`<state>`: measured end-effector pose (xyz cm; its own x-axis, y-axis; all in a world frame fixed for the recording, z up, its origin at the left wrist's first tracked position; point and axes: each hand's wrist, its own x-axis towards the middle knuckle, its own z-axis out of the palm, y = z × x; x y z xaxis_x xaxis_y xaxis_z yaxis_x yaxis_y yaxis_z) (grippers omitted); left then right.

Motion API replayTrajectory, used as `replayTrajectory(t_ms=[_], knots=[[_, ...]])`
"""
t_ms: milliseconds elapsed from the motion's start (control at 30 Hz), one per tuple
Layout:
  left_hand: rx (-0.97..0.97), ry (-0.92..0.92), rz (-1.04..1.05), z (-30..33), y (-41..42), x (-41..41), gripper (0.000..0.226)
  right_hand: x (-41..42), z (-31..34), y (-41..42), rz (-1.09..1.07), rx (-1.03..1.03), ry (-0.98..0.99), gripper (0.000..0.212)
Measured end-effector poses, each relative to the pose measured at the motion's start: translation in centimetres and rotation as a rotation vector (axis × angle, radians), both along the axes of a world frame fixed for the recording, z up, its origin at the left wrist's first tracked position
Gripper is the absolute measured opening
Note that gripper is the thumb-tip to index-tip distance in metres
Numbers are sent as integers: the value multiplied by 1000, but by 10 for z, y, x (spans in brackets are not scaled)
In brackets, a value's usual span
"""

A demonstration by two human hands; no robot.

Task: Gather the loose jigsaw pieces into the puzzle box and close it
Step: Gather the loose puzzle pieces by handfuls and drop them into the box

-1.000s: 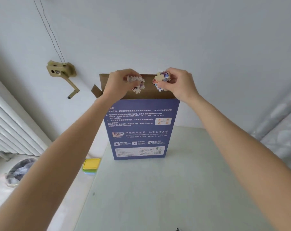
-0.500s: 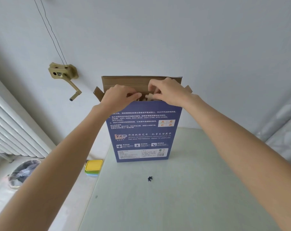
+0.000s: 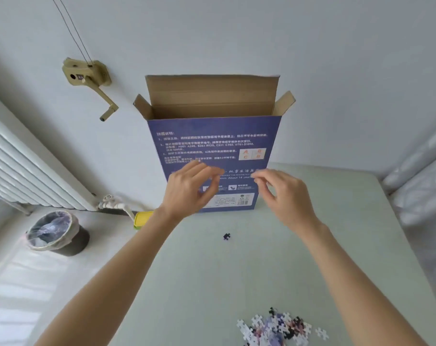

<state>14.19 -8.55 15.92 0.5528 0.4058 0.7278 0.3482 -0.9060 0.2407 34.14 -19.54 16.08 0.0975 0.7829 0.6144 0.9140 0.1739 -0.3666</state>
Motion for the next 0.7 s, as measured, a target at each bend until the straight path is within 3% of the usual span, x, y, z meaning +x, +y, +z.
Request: replayTrajectory(t_ms=[167,267,367,433,533,600,700], knots=[[-565,322,114,-98,-33,17,18,8,-108,-64,-126,-459,131,17],[-800,576,163,-145,-37,35,35,11,-147,-99,-191,-713,161,23],[-857,799,205,-176,-39,46,53,11,-171,-131,-288,-861,150,31],[-830,938,158,-192,-47,49,59,13,-181,-157,-483,-916,151,34],[-781,991,102,-202,-74,36,60,5,-187,-191,-701,-980,202,37],[-803,916,107,-200,-98,24,59,-8,-192,-206,-674,-1014,252,39],[-817,911,62,-195,-143,9,62,-34,-202,-219,-469,-993,244,43]])
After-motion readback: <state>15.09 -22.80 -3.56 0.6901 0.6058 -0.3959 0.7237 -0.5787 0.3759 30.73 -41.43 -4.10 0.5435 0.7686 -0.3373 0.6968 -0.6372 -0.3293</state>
